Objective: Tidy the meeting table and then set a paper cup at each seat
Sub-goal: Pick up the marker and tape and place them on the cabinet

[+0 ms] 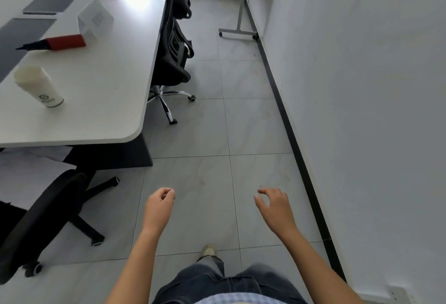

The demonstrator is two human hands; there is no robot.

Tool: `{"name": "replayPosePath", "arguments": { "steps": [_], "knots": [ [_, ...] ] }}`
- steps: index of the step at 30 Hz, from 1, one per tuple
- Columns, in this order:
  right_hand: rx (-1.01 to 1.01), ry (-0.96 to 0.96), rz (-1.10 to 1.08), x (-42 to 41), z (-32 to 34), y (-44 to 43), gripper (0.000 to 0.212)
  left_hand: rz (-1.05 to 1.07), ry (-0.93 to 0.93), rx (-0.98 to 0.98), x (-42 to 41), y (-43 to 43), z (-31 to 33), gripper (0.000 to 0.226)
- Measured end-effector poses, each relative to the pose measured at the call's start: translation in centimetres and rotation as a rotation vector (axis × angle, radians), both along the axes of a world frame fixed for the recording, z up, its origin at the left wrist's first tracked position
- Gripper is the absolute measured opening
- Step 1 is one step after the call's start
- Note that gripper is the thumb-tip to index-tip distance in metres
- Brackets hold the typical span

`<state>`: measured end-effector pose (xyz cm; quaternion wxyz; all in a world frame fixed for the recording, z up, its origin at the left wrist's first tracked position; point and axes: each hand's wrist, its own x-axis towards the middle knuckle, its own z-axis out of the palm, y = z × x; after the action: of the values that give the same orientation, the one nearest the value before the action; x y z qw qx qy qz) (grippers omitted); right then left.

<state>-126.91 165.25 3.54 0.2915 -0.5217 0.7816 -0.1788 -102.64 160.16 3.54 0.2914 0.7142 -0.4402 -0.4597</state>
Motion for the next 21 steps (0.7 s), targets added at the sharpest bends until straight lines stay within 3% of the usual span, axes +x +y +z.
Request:
{"name": "replayPosePath", "arguments": {
  "steps": [10, 21],
  "knots": [
    [-0.007, -0.045, -0.101, -7.9, -2.3, -10.2, 0.031, -0.199, -0.016, 0.146, -10.7, -9.5, -2.5, 0.026],
    [-0.141, -0.07, -0.048, -22.8, 0.5, -28.5, 0.031, -0.195, -0.038, -0.042, -27.9, -25.2, 2.0, 0.015]
  ]
}}
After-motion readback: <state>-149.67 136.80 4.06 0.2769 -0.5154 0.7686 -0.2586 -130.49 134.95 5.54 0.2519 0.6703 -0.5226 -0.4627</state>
